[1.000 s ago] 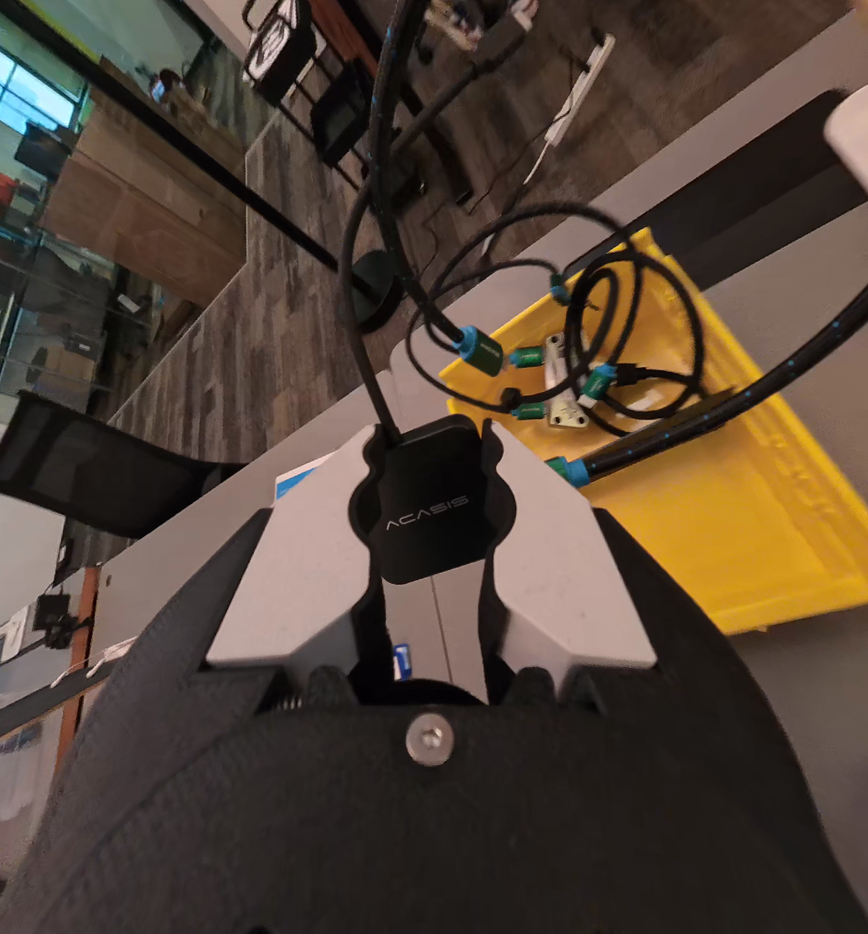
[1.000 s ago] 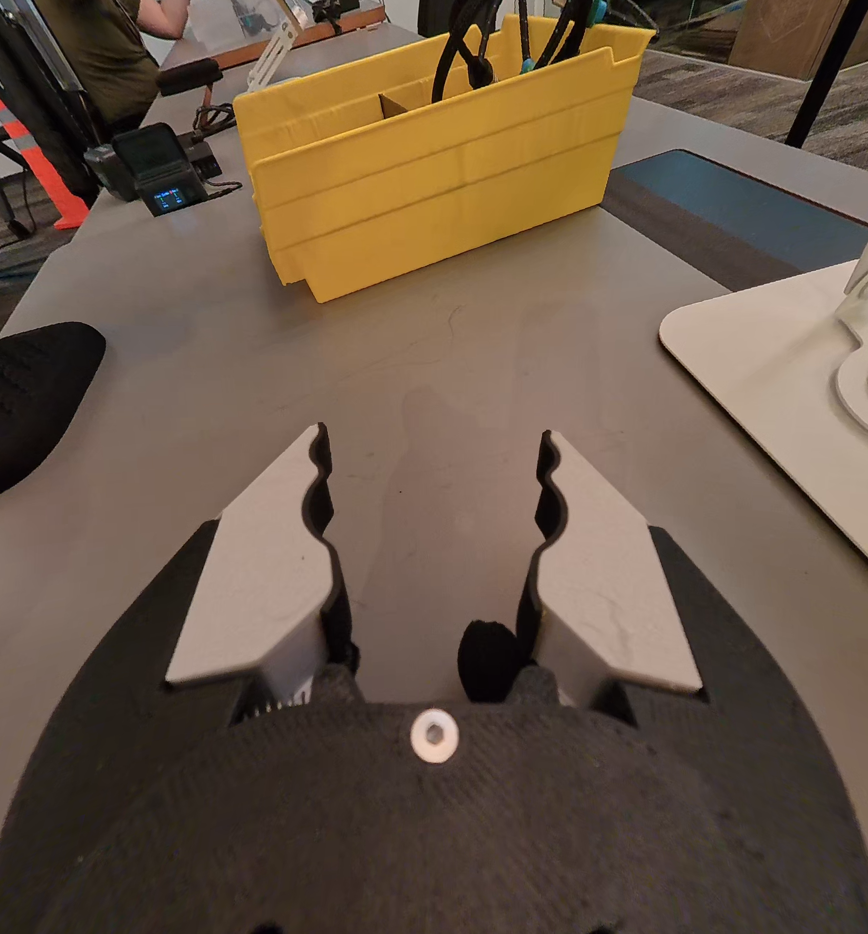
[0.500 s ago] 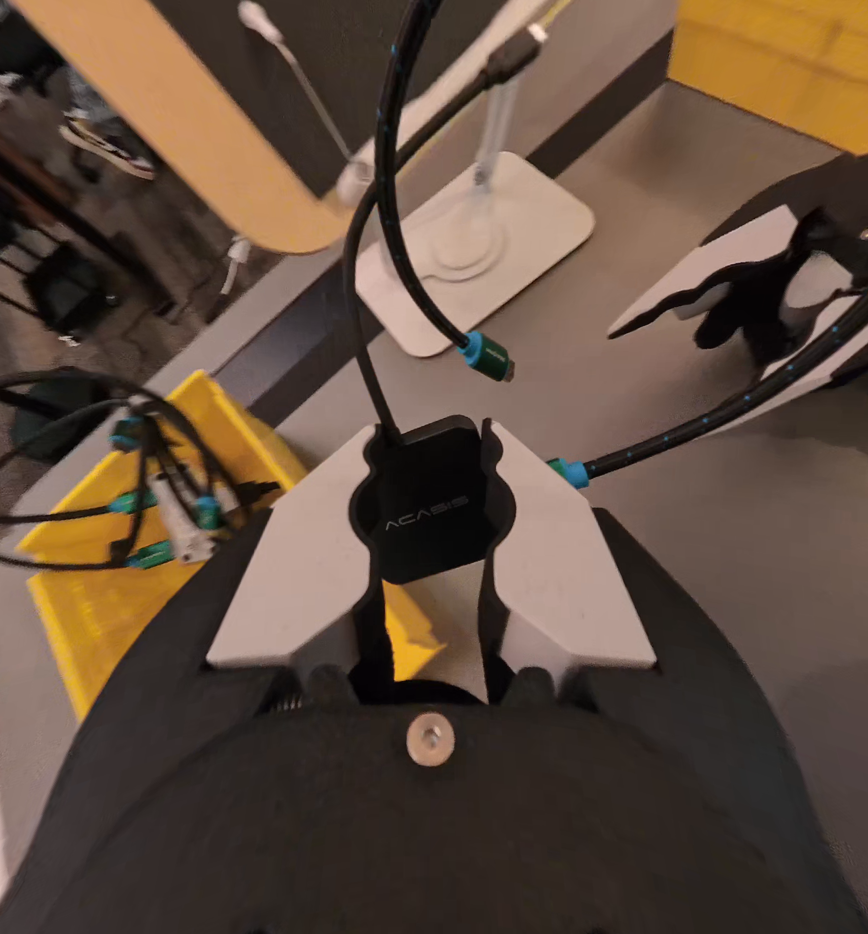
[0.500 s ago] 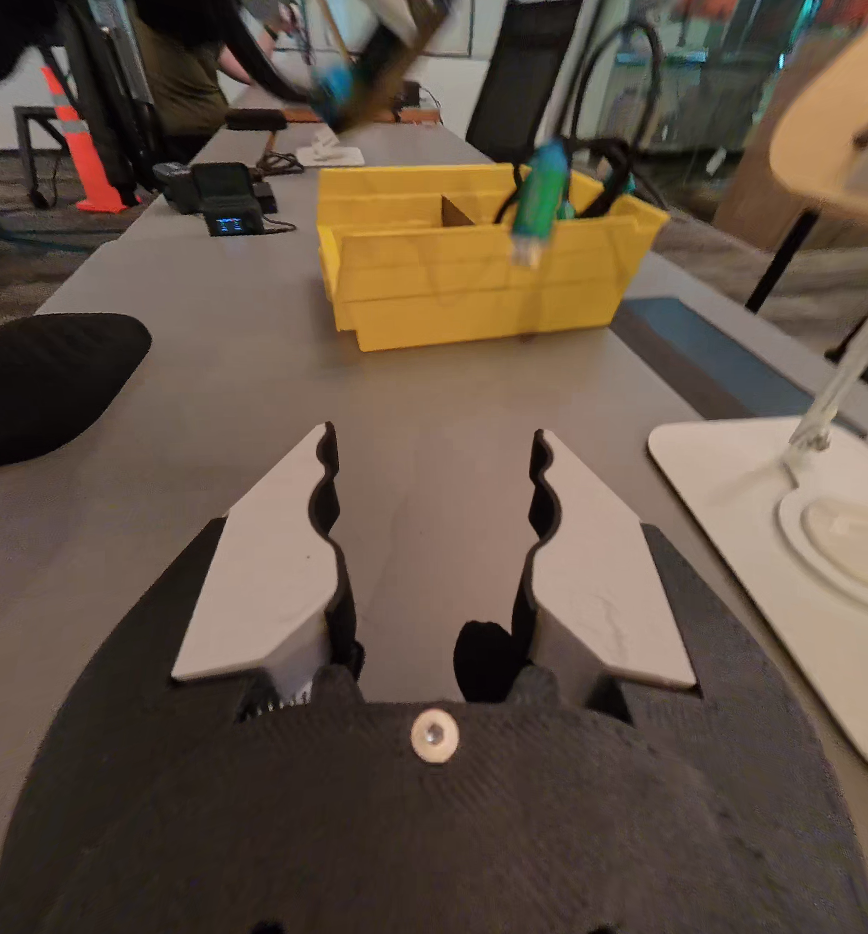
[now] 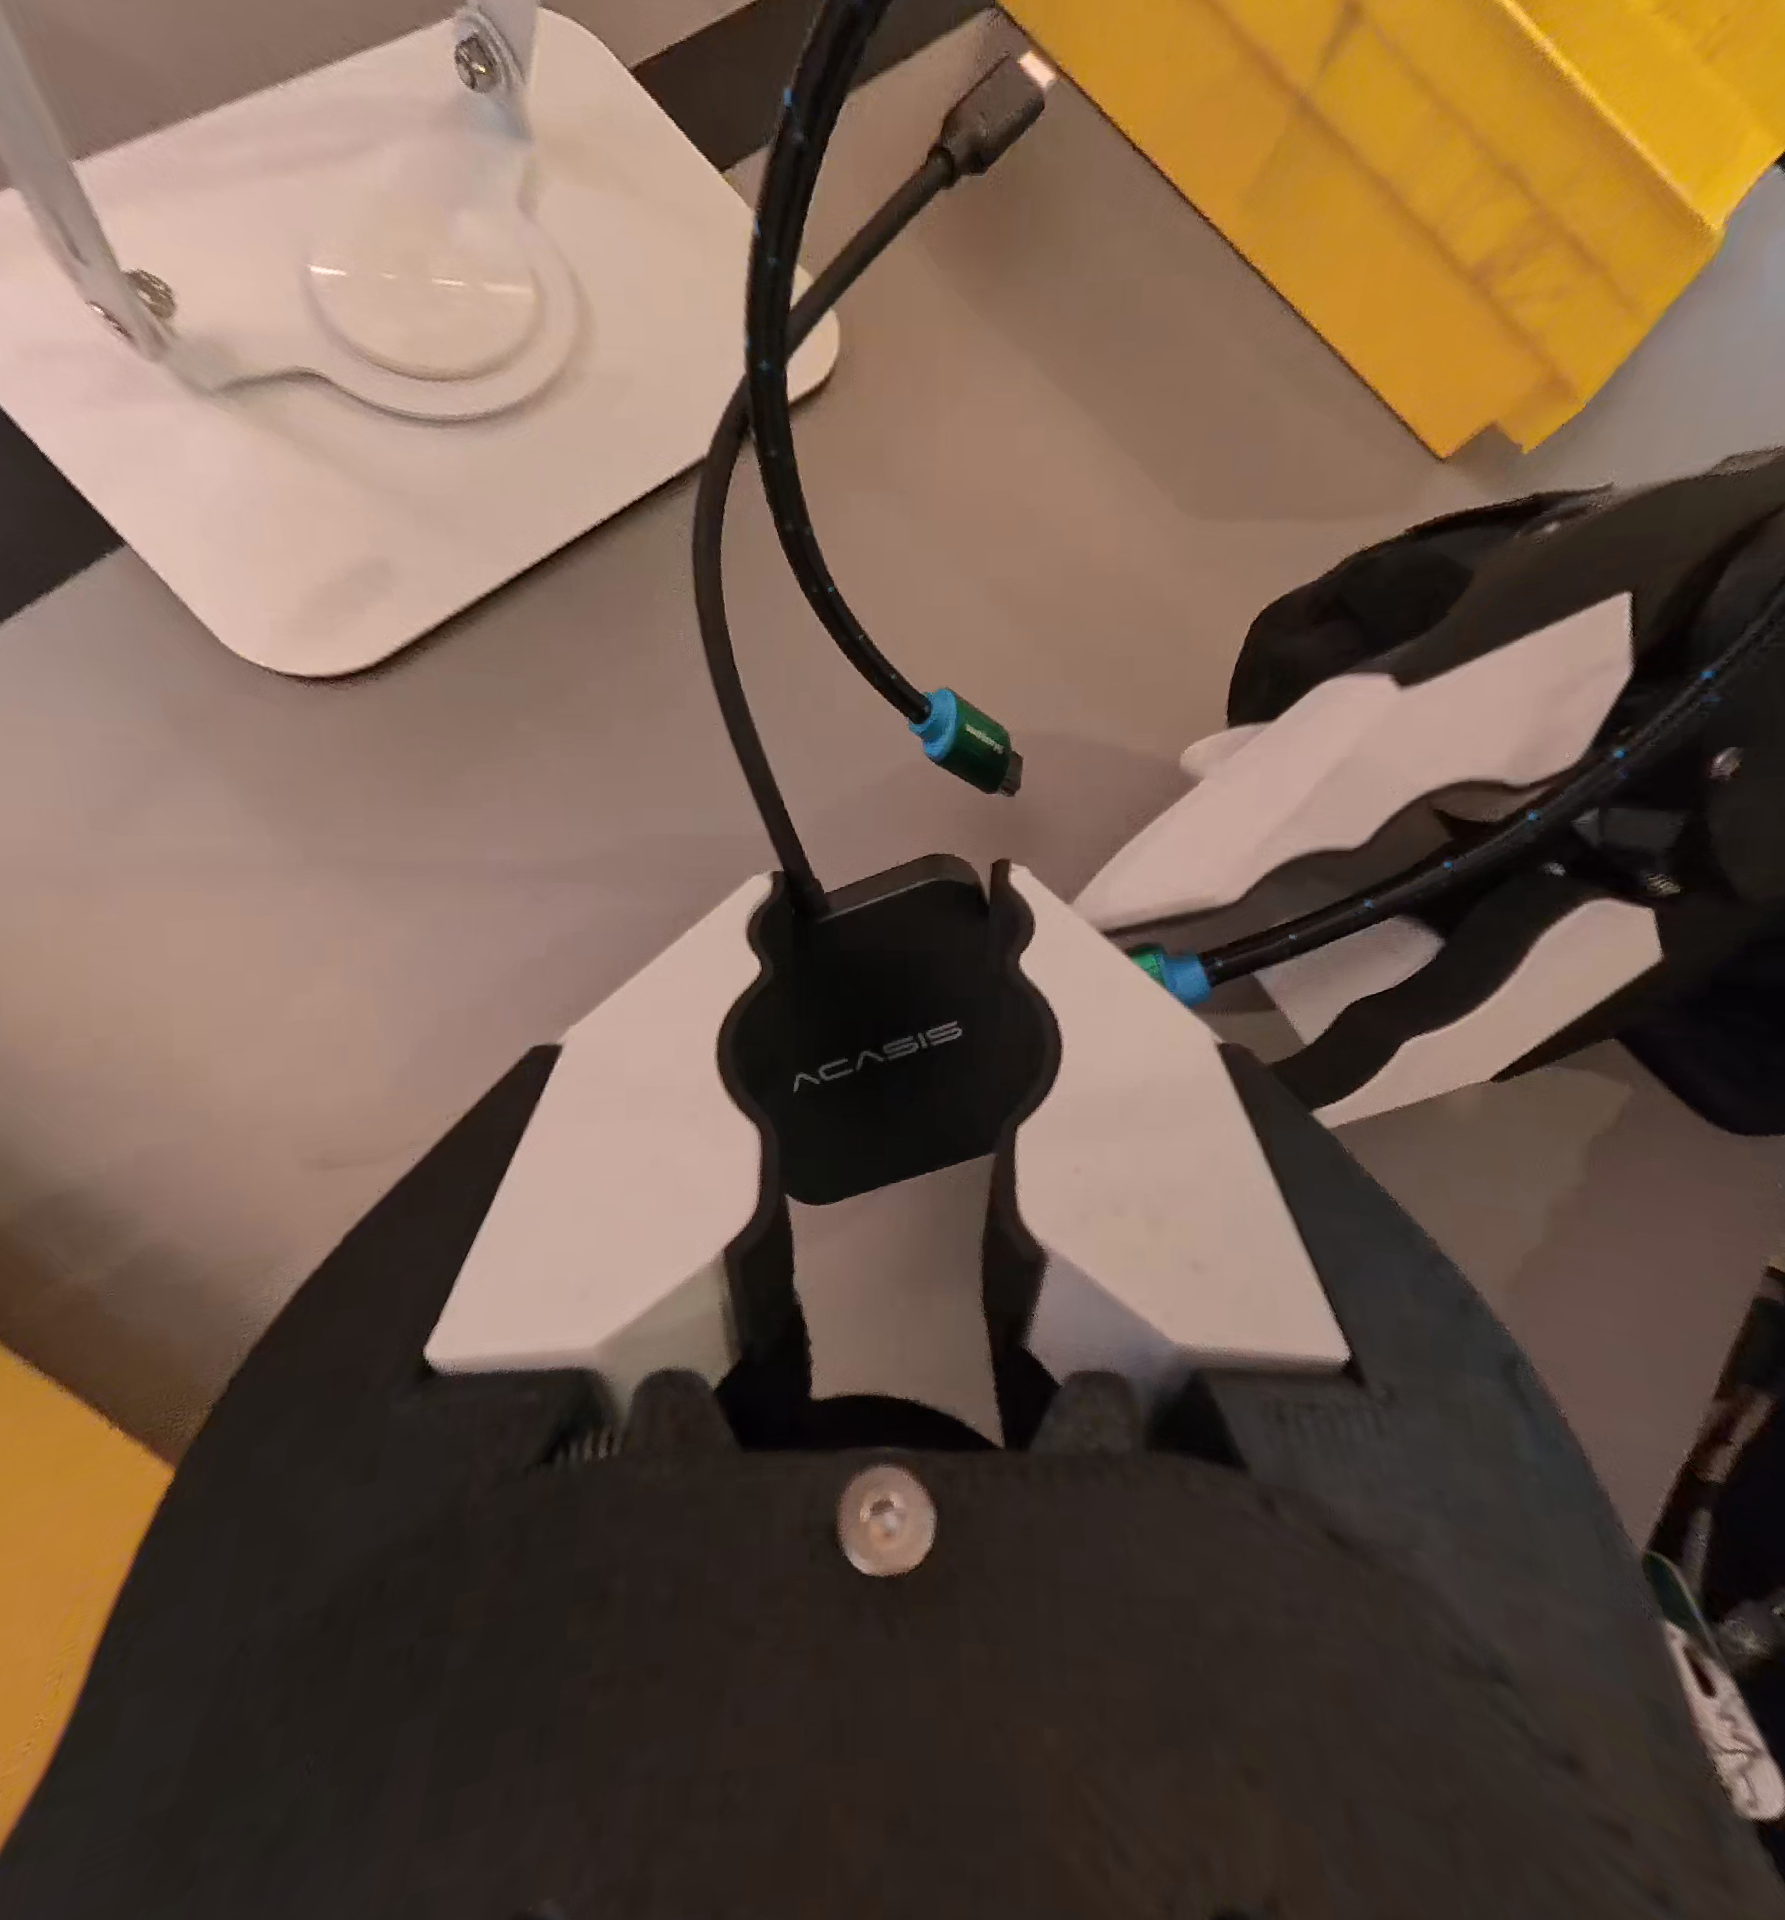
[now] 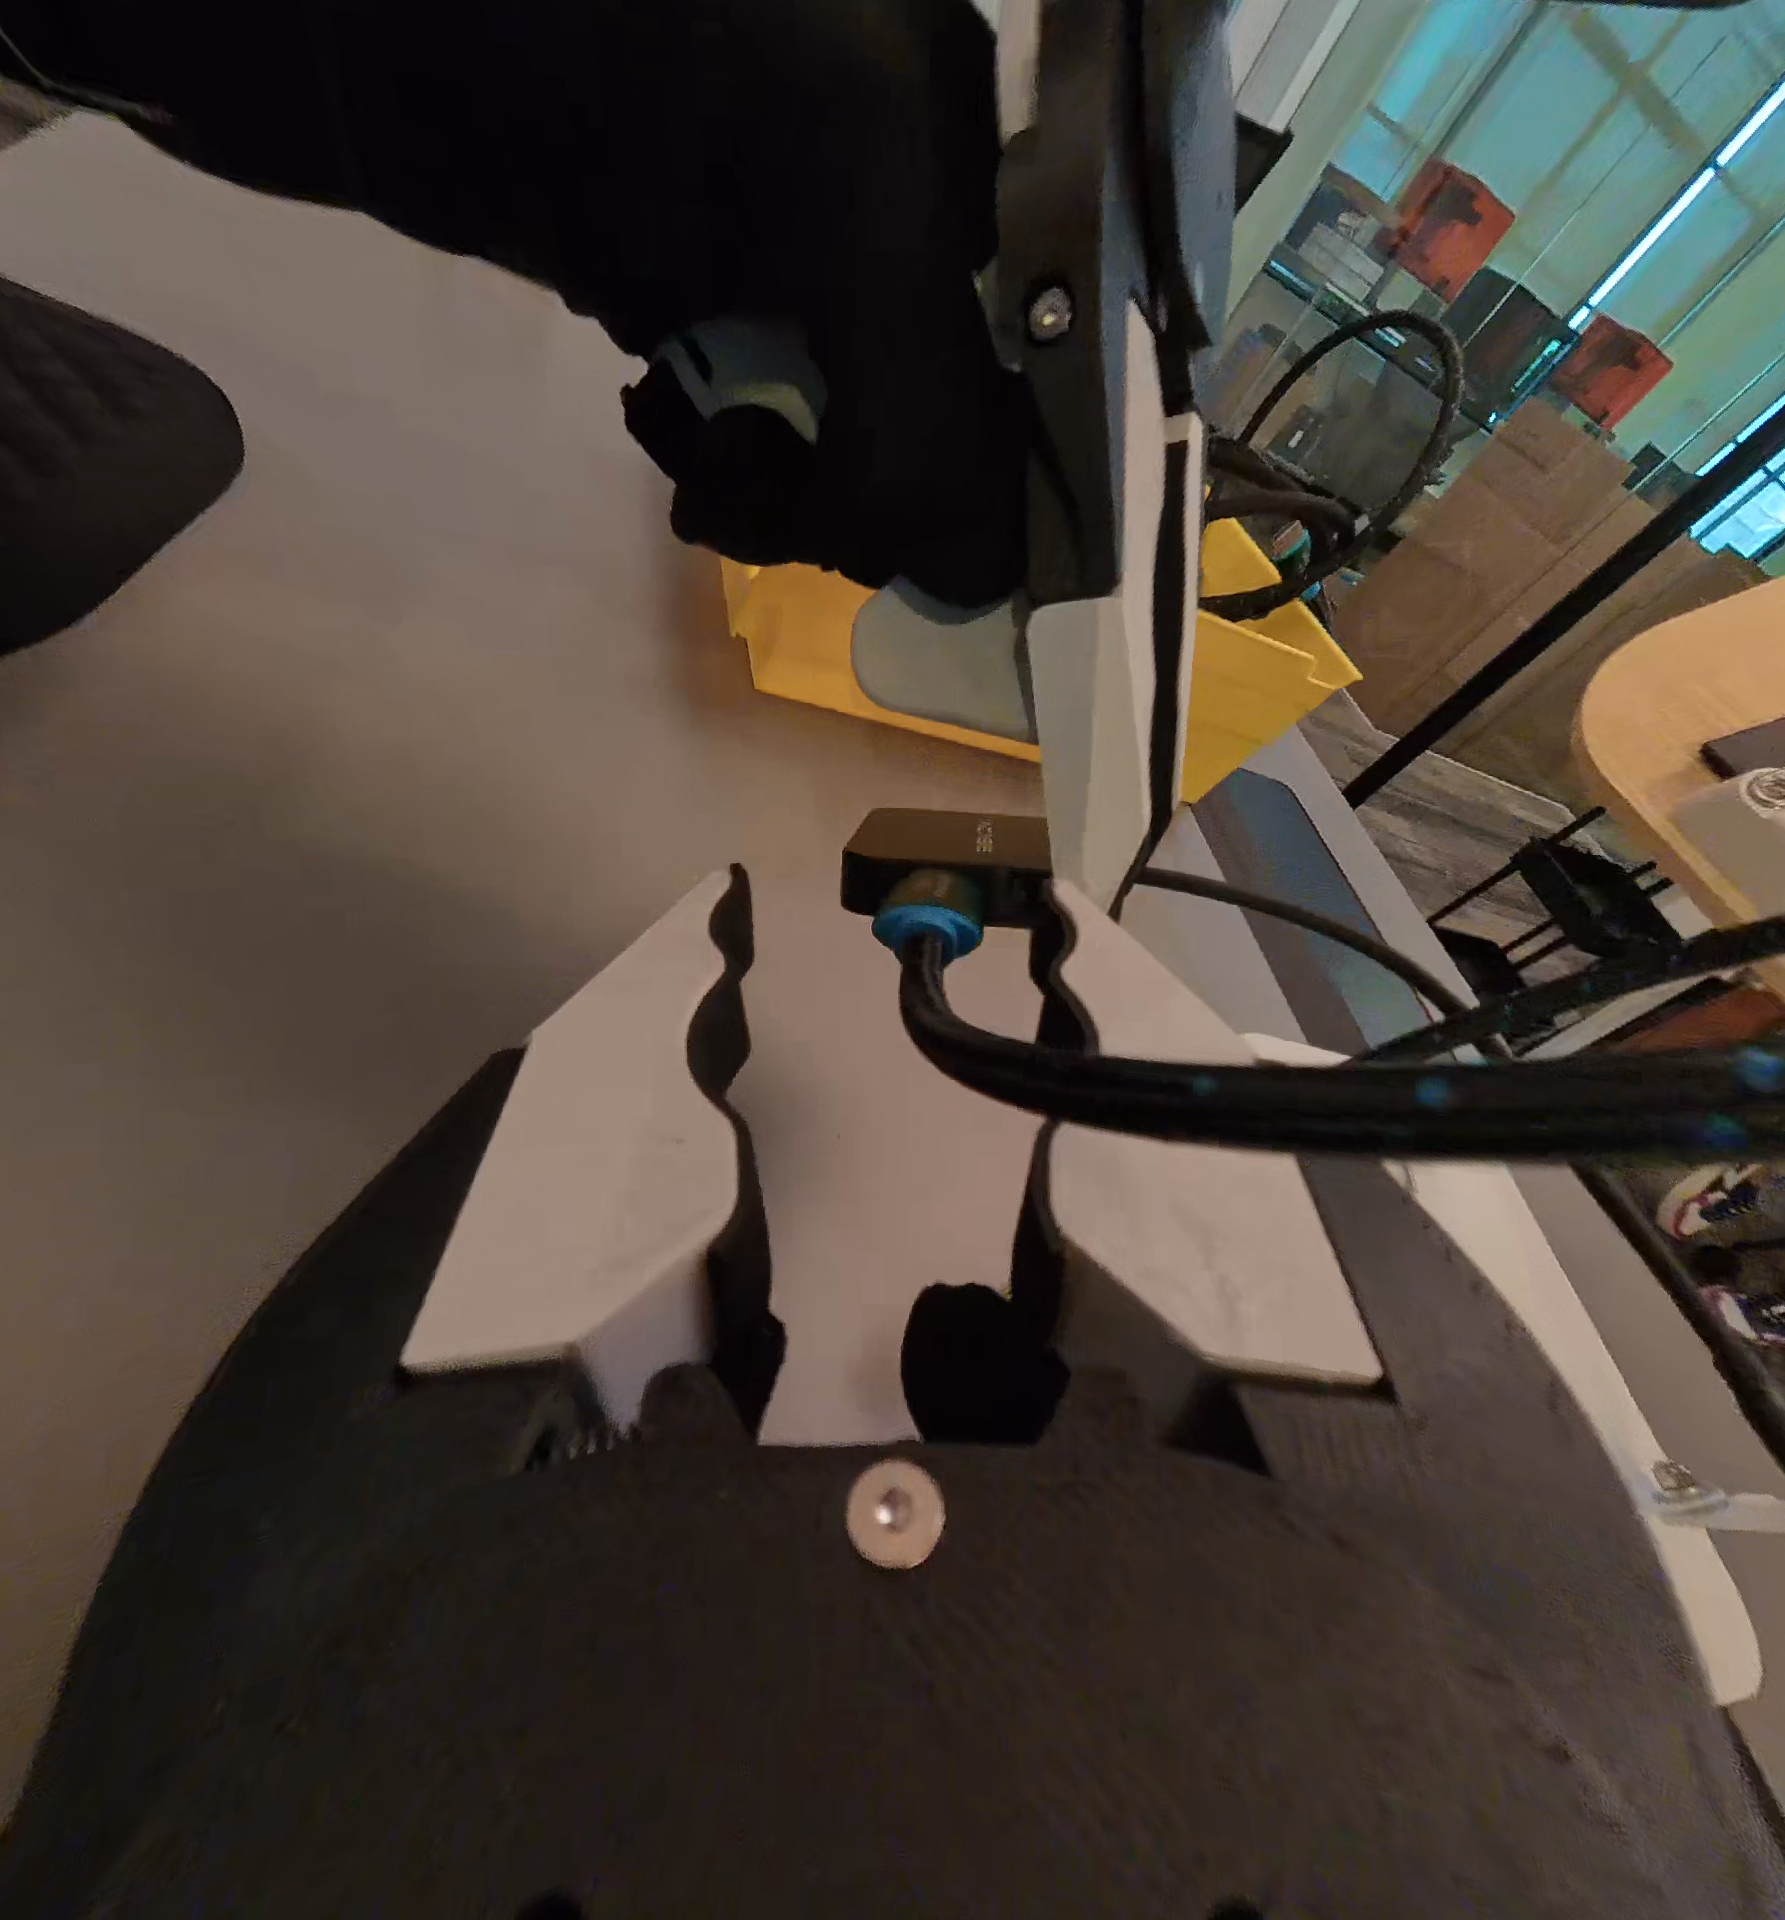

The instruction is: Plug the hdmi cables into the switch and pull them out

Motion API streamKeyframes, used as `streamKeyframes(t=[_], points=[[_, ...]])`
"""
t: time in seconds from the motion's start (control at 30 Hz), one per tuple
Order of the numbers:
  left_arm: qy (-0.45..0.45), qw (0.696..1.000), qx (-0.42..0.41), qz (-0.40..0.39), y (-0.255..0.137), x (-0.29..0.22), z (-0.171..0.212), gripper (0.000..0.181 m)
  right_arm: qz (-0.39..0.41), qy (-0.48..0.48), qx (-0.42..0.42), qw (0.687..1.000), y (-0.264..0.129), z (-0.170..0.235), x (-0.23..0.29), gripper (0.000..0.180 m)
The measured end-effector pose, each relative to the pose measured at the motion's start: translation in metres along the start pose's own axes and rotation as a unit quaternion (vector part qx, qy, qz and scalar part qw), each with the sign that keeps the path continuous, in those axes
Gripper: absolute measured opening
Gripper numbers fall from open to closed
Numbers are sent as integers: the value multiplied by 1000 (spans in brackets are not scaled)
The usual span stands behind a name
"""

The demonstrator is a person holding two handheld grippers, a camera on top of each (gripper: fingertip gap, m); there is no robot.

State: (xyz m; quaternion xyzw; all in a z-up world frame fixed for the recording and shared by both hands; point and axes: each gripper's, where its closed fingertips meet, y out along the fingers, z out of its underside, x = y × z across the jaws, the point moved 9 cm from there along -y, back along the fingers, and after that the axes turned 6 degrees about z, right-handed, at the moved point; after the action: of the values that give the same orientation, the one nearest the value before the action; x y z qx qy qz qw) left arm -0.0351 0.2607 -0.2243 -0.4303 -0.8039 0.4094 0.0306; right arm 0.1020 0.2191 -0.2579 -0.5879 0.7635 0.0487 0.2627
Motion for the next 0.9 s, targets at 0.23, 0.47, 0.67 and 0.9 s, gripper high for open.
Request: streamKeyframes(t=[0.23, 0.47, 0.67, 0.9], points=[[-24, 999, 9, 35, 11, 1, 3, 35, -3, -13, 28, 1000, 3, 6, 2, 28], [-36, 998, 15, 39, 14, 2, 4, 35, 1, -11, 47, 999, 3, 9, 0, 20], [-48, 998, 12, 46, 17, 3, 7, 35, -6, -7, 55, 998, 2, 10, 1, 19], [-50, 996, -7, 73, 21, 7, 15, 40, -39, 40, 41, 998, 0, 15, -2, 19]])
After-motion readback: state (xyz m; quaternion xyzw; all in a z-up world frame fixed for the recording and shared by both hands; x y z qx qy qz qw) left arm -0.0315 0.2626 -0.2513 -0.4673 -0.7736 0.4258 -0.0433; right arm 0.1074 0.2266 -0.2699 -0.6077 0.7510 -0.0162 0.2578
